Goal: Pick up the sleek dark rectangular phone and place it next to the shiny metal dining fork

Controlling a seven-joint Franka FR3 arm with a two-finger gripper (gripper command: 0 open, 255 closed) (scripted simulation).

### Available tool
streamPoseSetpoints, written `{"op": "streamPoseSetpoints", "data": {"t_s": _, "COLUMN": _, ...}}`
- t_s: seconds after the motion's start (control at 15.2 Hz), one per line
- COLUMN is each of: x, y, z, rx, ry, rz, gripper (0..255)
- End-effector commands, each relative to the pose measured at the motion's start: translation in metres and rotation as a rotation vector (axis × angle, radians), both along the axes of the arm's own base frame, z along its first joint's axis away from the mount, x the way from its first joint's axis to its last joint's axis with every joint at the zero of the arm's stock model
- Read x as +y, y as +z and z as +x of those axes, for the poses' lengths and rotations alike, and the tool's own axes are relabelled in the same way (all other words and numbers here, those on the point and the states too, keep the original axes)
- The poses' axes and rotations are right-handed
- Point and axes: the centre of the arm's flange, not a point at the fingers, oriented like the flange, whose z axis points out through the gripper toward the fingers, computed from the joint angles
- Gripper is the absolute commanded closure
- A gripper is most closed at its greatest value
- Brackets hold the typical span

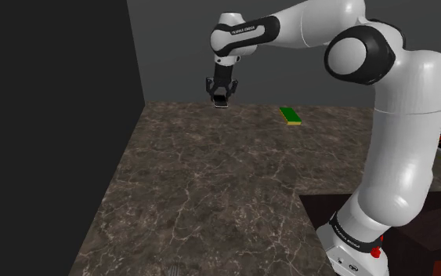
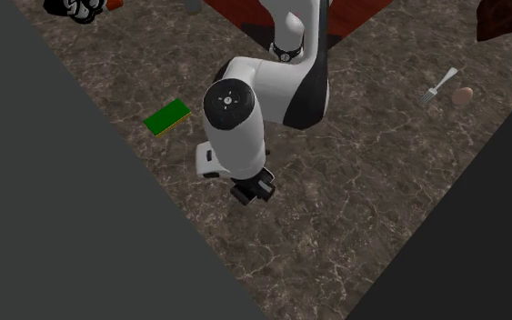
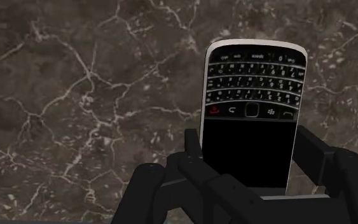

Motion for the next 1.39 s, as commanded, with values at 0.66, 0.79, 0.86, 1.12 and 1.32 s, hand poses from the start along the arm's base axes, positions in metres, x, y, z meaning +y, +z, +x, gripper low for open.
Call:
{"op": "streamPoseSetpoints", "data": {"t_s": 0.66, "x": 0.097, "y": 0.001, "z": -0.122, "rx": 0.0, "ry": 0.0, "rz": 0.0, "gripper": 255}}
{"op": "streamPoseSetpoints", "data": {"t_s": 0.79, "x": 0.114, "y": 0.001, "z": -0.143, "rx": 0.0, "ry": 0.0, "rz": 0.0, "gripper": 255}}
{"op": "streamPoseSetpoints", "data": {"t_s": 0.86, "x": 0.122, "y": 0.001, "z": -0.153, "rx": 0.0, "ry": 0.0, "rz": 0.0, "gripper": 255}}
{"op": "streamPoseSetpoints", "data": {"t_s": 1.12, "x": 0.155, "y": 0.001, "z": -0.194, "rx": 0.0, "ry": 0.0, "rz": 0.0, "gripper": 255}}
{"op": "streamPoseSetpoints", "data": {"t_s": 1.32, "x": 0.18, "y": 0.001, "z": -0.225, "rx": 0.0, "ry": 0.0, "rz": 0.0, "gripper": 255}}
